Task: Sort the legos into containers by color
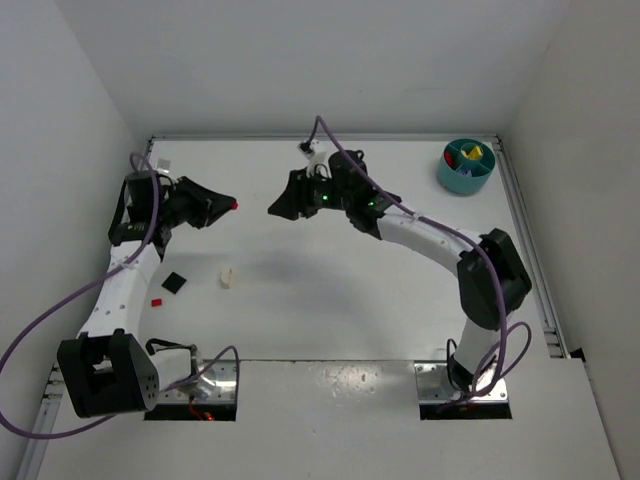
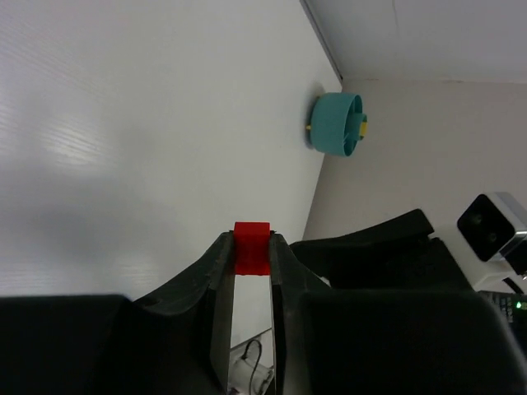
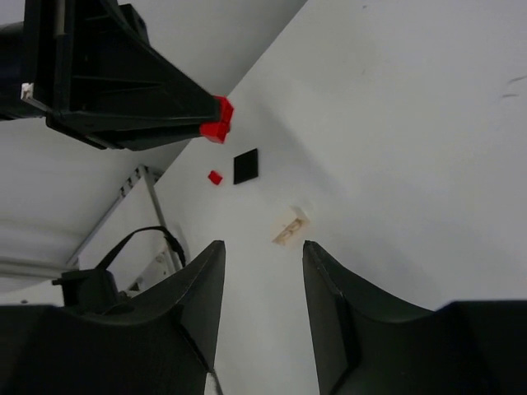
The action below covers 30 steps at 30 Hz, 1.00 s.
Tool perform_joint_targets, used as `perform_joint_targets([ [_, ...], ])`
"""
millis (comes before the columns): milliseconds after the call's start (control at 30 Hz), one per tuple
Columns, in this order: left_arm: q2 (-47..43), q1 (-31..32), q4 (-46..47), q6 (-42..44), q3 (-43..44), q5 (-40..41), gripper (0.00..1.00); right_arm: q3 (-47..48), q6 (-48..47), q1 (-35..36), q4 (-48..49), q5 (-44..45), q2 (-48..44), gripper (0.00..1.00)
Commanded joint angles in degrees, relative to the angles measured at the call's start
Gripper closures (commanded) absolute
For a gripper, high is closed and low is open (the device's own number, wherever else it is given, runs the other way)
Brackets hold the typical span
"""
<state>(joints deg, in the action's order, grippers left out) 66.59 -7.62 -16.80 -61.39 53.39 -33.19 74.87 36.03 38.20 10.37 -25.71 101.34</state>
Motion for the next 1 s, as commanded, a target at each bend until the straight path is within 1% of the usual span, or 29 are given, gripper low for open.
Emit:
perform_joint_targets([
  [0, -1.5, 0.6, 1.9, -7.2, 0.3, -0.6, 0.92, 6.1, 4.9, 2.5, 4.0, 2.3, 2.5, 0.58],
  [100, -1.5, 0.6, 1.9, -8.2, -0.8, -1.9, 0.92, 7.5, 8.2, 3.8, 3.4, 4.0, 4.7, 0.58],
  [133, -2.0, 0.6, 1.9, -8.2, -1.5, -1.9, 0.92, 8.5, 11.1, 3.8, 3.4, 4.0, 5.4, 0.57],
  [200, -2.6, 1.1, 1.9, -8.2, -2.8, -1.9, 0.92, 9.8, 12.8, 4.3, 3.4, 4.0, 7.4, 0.57],
  [367, -3.7, 1.1, 3.3, -10.8, -5.8, -2.6, 0.92, 12.1, 12.8, 5.4, 2.8, 5.2, 9.7, 0.55],
  [467, -4.3, 1.6, 3.3, -10.8, -6.5, -2.6, 0.92, 12.6, 12.8, 5.4, 2.8, 5.2, 10.3, 0.55],
  [600, -4.8, 1.6, 3.3, -11.3, -6.5, -2.6, 0.92, 12.6, 12.8, 6.5, 3.3, 3.3, 10.8, 0.55],
  [800, -4.8, 1.6, 4.4, -11.3, -7.0, -2.6, 0.92, 8.8, 12.8, 7.0, 3.3, 2.8, 8.9, 0.55],
  [967, -4.8, 1.6, 4.9, -11.8, -7.5, -2.6, 0.92, 8.8, 12.3, 7.5, 3.9, 2.2, 8.9, 0.55],
])
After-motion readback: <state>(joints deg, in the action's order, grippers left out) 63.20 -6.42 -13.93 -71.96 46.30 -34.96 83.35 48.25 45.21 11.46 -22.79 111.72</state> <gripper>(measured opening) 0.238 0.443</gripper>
